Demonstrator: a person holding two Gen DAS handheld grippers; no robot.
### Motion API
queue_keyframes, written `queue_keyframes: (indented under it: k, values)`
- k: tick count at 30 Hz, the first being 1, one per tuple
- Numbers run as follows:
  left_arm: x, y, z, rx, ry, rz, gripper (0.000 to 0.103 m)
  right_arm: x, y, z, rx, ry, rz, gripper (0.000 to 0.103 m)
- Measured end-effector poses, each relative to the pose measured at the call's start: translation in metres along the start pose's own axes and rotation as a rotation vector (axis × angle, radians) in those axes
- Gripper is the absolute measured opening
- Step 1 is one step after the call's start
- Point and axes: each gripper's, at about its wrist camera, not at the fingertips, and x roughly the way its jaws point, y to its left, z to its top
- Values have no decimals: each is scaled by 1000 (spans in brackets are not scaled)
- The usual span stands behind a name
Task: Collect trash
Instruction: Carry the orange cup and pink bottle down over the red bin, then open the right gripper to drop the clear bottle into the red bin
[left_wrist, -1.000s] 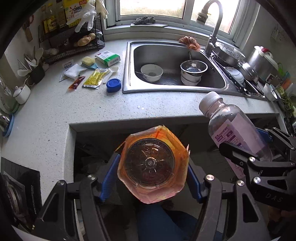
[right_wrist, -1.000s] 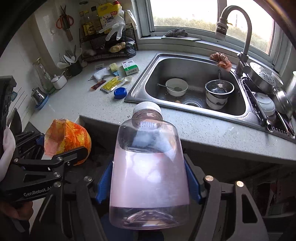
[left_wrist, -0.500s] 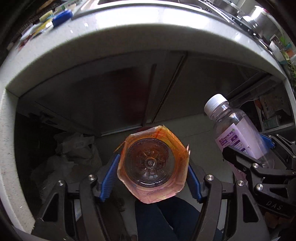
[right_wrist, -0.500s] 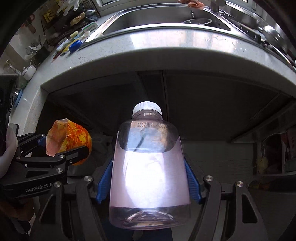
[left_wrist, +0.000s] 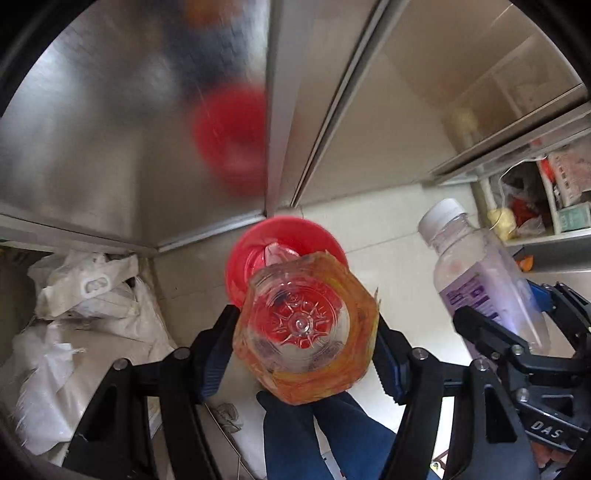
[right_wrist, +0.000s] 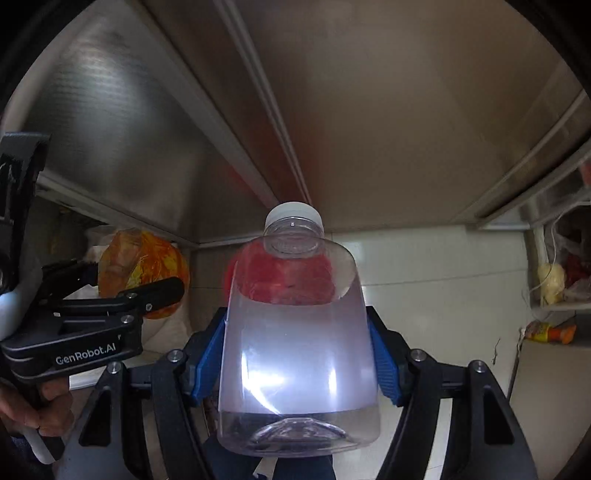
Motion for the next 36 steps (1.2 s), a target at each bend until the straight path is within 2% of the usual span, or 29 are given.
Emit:
queue_keyframes:
  k: [2, 6, 10, 15, 16, 17, 19, 28, 36]
  values:
    - [19, -4, 1, 30, 21, -24, 65, 13, -4, -2, 13, 3, -1, 67]
    - [35, -3, 3, 32, 23, -19, 65, 27, -8, -5, 33, 15, -5, 67]
    - [34, 0, 0, 38, 19, -56, 65, 18, -5, -7, 38, 21, -7, 67]
    - [32, 1, 2, 34, 32, -52, 67, 7, -1, -5, 37, 28, -9, 67]
    - [30, 0, 3, 35, 32, -52, 69, 4, 2, -4, 35, 28, -9, 67]
    - [28, 2, 3, 38, 31, -53, 78, 2, 2, -1, 31, 26, -11, 67]
    - [25, 3, 2, 43, 26, -60, 81, 2, 4, -1, 22, 28, -12, 67]
    - [18, 24, -3, 40, 13, -24, 83, 10, 17, 2, -32, 39, -21, 67]
    - [16, 59, -4, -22, 7, 18, 84, 29, 38, 9, -84, 69, -12, 67]
